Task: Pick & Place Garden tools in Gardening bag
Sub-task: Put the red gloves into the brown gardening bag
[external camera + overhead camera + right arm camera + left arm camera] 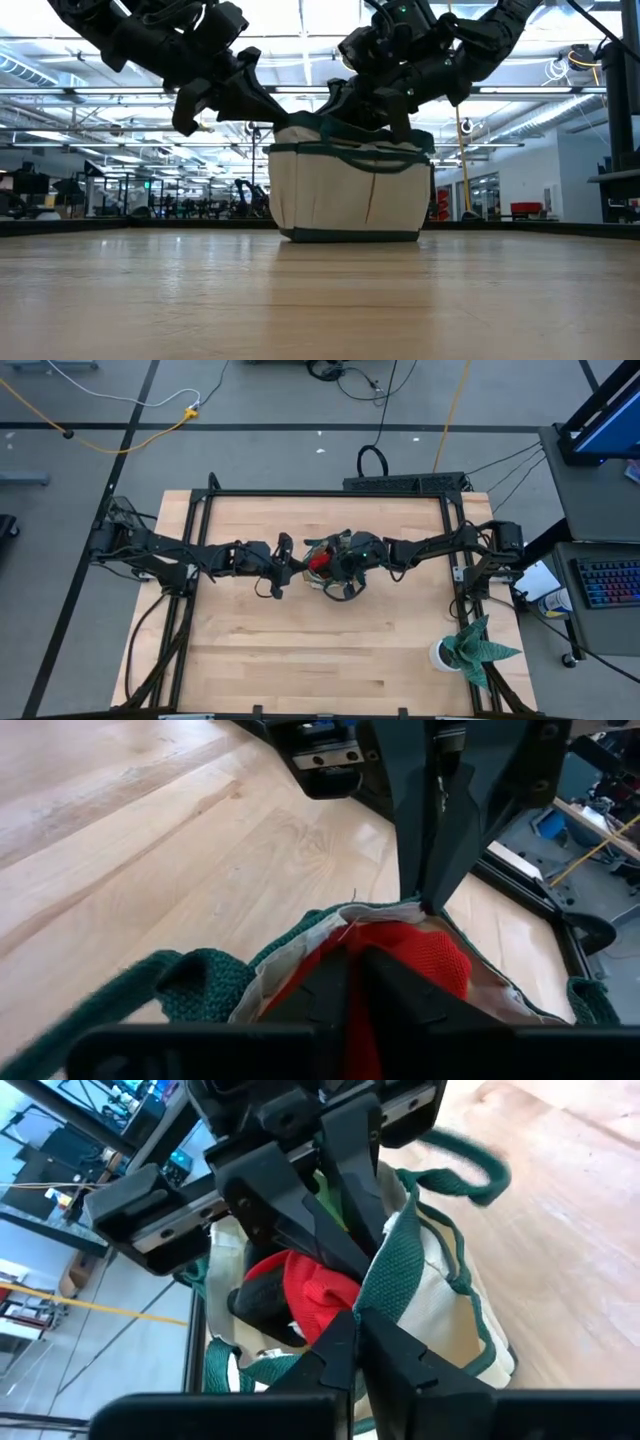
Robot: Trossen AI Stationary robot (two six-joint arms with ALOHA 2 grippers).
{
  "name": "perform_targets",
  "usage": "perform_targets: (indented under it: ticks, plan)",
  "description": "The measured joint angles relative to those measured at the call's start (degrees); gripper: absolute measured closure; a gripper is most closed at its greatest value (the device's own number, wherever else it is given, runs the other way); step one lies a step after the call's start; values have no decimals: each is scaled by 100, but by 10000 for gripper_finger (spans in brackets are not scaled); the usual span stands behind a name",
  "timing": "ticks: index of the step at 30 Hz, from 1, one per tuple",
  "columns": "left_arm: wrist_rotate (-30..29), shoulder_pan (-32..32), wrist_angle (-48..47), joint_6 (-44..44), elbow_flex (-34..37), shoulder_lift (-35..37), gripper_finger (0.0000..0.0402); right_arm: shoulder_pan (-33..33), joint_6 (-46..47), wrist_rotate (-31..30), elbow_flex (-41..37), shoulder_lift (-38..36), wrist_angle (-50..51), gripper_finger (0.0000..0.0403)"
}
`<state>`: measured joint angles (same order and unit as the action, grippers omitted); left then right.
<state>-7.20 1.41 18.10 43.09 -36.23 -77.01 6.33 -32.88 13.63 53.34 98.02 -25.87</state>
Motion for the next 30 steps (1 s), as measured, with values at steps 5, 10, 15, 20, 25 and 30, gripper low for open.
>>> perform_targets:
  ticks: [5, 10, 15, 20, 25, 30]
  plan:
    - [-75, -2, -47, -7, -4, 4, 395, 0, 77, -12, 2, -9, -10, 347]
    - [-136, 2, -94, -22, -11, 4, 388, -2, 66, -33, 2, -208, 92, 335]
    - [-208, 7, -124, -60, -11, 4, 393, 0, 76, 4, 2, -557, 341, 336]
    - [-245, 7, -128, -63, -11, -1, 391, 0, 72, -11, 2, -813, 606, 338]
    - [-230, 7, -127, -75, -11, -3, 390, 5, -36, -540, 0, -875, 269, 328]
    - [-215, 4, -113, -15, -11, -7, 392, 109, -158, -455, 2, -866, -220, 304]
